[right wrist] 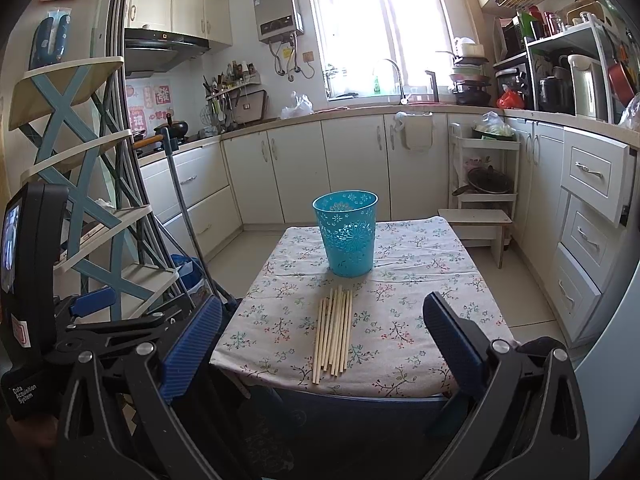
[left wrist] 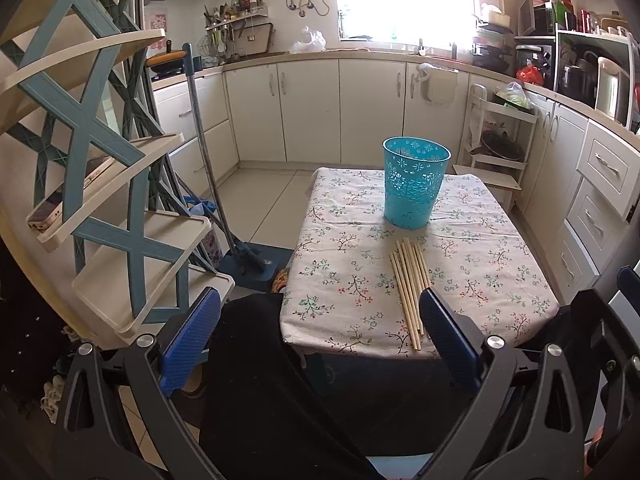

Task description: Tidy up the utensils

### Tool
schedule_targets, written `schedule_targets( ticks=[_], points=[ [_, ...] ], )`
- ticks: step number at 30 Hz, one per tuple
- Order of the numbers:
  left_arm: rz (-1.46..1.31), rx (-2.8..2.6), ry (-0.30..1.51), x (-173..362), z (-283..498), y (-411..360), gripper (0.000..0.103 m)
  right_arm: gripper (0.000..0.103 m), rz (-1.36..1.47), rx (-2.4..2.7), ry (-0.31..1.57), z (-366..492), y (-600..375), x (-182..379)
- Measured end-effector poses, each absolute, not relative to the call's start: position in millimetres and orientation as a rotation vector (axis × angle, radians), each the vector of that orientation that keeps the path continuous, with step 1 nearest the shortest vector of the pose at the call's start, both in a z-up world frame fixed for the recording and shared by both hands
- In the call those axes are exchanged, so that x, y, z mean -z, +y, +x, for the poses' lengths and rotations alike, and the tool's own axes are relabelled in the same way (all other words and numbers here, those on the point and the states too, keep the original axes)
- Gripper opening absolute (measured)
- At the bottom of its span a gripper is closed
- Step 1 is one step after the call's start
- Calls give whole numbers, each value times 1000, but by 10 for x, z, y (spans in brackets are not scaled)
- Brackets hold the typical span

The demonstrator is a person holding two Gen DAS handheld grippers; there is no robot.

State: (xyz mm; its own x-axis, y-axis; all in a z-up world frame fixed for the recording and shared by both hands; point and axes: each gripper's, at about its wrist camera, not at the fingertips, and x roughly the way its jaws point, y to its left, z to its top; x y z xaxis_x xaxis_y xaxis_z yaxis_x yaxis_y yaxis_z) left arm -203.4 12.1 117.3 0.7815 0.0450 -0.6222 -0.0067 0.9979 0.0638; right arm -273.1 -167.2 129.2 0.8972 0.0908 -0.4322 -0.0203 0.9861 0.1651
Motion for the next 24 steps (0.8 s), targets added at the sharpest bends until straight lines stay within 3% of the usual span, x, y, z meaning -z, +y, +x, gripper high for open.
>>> schedule_targets(
  ticks=[24],
  points=[
    [69,-25,690,-1131,-2011,103,95,97,200,-72,522,-2664,-1647,-1255]
  ],
)
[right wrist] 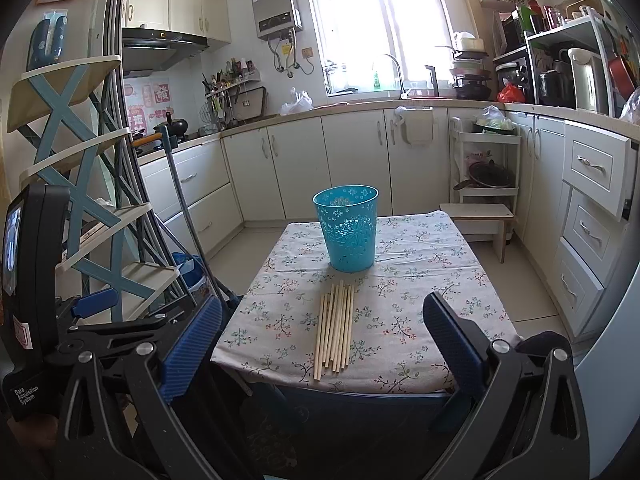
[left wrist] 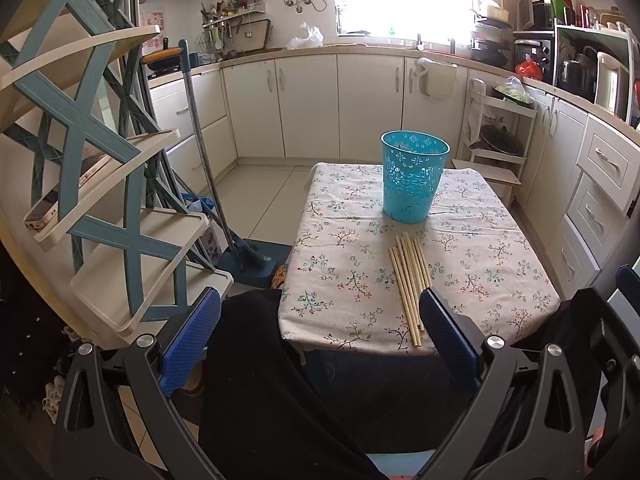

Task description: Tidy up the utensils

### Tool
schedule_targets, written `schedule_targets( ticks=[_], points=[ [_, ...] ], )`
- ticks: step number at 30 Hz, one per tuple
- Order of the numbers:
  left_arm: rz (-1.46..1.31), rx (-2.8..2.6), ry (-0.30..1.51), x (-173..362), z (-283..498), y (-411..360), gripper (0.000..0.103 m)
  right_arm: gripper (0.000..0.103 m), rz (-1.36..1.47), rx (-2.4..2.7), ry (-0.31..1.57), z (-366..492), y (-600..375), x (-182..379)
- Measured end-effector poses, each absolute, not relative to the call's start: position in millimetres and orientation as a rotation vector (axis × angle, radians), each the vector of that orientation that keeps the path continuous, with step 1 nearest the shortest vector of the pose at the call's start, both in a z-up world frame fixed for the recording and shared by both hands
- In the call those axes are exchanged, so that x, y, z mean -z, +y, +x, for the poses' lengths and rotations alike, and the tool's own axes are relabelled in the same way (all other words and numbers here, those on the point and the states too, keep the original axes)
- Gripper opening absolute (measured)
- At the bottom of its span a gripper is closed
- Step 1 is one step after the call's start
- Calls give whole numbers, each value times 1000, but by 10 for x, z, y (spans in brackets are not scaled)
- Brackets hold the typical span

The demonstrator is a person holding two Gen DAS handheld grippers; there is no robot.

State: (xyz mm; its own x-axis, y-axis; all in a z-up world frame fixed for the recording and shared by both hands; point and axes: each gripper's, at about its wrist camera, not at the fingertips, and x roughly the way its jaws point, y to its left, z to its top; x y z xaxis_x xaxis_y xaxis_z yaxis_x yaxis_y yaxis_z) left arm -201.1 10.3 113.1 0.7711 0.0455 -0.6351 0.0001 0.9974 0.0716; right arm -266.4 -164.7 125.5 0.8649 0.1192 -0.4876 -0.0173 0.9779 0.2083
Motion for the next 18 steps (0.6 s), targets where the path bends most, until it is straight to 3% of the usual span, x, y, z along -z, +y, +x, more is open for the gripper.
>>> schedule_targets(
  ticks=[18],
  points=[
    [88,29,703,-1066,-1864,58,95,97,210,-55,547,-2524,-1632,-1254]
  ],
)
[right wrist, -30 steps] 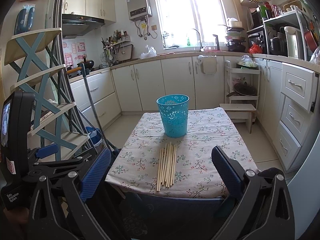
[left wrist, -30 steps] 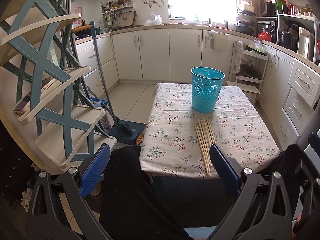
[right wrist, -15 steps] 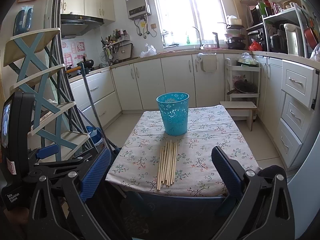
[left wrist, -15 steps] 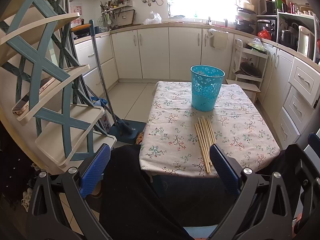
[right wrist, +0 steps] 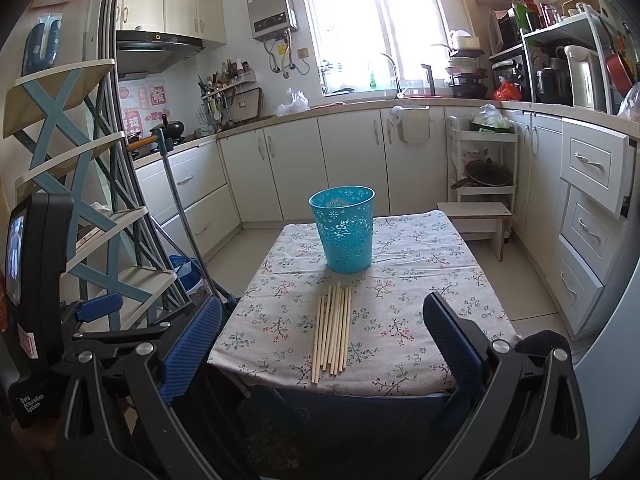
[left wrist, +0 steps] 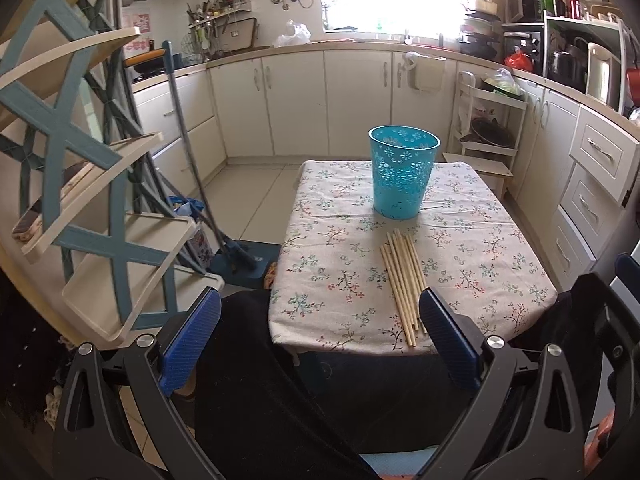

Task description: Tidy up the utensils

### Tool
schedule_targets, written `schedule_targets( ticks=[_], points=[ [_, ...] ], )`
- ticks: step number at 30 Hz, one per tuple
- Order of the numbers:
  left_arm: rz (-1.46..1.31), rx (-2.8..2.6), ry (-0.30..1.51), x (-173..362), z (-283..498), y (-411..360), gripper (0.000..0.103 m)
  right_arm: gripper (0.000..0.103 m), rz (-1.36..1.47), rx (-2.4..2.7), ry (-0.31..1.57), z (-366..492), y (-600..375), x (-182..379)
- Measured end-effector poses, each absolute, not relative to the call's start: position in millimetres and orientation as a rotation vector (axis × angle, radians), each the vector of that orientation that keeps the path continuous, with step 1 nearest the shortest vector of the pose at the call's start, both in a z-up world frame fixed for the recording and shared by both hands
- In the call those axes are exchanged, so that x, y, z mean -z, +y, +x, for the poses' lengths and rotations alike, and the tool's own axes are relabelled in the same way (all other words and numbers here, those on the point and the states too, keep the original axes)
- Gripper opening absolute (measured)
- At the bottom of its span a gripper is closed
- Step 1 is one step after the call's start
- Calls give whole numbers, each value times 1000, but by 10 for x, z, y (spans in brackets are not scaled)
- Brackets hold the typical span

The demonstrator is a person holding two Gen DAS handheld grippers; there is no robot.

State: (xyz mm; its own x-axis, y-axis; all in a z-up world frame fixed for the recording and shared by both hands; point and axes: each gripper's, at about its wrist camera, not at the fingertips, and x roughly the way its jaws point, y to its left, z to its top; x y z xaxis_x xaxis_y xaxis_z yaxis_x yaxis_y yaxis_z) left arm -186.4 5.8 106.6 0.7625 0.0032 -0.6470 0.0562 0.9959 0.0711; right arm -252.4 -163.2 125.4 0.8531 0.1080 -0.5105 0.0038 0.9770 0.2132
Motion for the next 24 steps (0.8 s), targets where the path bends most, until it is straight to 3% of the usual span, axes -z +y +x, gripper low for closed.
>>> schedule_targets(
  ticks=[18,19,23,24],
  points=[
    [47,6,862,-394,-693,123,95,97,254,-55,744,-1131,-1827,-376],
    [38,-1,876,-345,-617,139,95,93,255,-64,752,-1028,-1822,-298],
    [6,-9,923,-180,-404,152,95,57,238,-106,866,-581,-1805,84],
    [4,-12,934,-138,-348,146,95,52,233,-112,885,-502,-1792,163]
  ],
)
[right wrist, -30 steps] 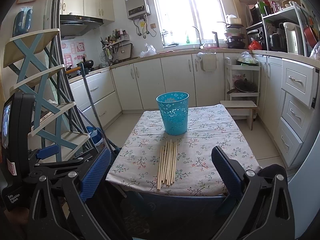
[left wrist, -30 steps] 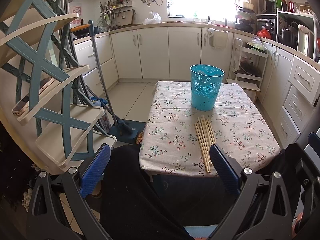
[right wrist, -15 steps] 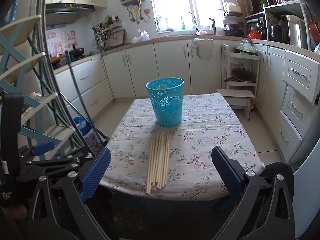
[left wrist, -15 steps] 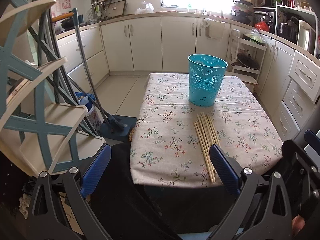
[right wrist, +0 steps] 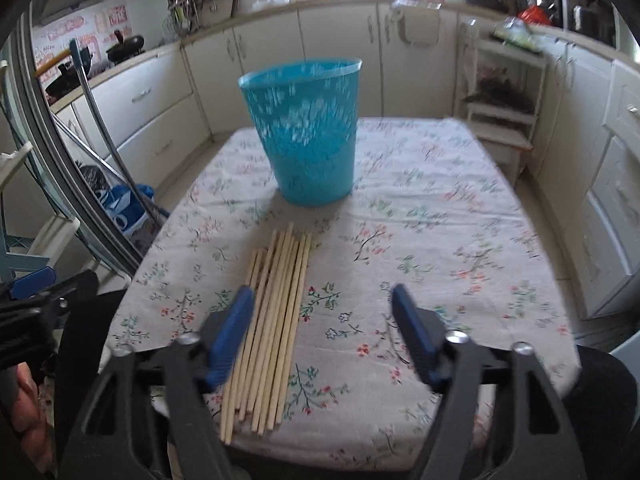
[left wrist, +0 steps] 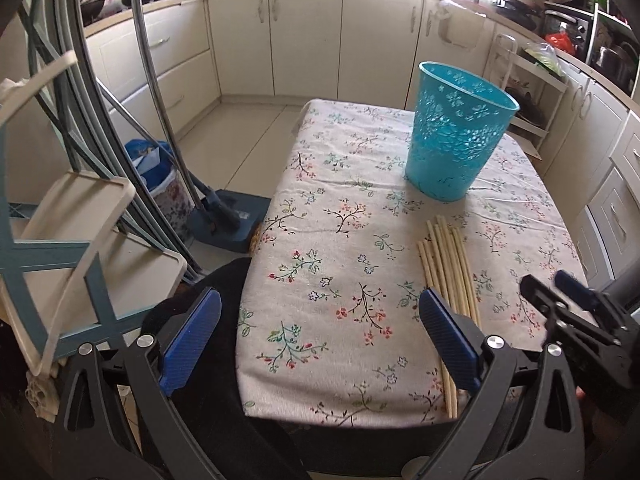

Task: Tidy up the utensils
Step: 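Move both grippers toward the wooden chopsticks beside the teal bin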

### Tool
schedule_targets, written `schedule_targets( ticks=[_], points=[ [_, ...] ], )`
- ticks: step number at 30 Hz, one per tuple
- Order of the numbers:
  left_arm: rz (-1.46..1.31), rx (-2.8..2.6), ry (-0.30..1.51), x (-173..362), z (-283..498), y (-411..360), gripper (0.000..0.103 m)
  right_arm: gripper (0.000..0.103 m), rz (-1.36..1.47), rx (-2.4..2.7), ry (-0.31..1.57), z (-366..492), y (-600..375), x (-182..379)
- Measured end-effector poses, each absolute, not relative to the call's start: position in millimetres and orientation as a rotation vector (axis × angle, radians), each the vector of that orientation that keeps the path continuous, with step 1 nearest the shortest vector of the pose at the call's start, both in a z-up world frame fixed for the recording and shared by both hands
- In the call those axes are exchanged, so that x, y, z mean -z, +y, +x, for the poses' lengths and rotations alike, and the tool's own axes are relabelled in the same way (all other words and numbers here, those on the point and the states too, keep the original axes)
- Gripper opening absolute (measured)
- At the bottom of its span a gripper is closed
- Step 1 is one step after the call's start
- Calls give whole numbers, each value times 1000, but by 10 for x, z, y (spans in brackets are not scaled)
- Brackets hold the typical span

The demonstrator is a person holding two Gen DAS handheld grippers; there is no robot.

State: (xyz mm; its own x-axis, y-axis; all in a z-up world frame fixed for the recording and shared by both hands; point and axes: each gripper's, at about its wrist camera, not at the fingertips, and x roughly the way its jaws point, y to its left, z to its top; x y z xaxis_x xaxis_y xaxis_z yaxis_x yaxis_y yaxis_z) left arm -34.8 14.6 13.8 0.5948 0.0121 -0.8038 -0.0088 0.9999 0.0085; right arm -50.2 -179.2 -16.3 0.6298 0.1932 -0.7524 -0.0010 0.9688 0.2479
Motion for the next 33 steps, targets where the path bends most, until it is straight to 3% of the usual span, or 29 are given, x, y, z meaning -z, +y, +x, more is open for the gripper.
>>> schedule_targets(
  ticks=[2,8,33],
  points=[
    [4,-14,952,-64,-255,127,95,41,225,-135,915,-337,-1732,309],
    [10,-3,993,126,-37,30,95,27,170,-144,966,-77,-1596,518],
    [75,8,1100,623,368,-417,95,23,101,-200,985,231,-1632,686]
  ],
)
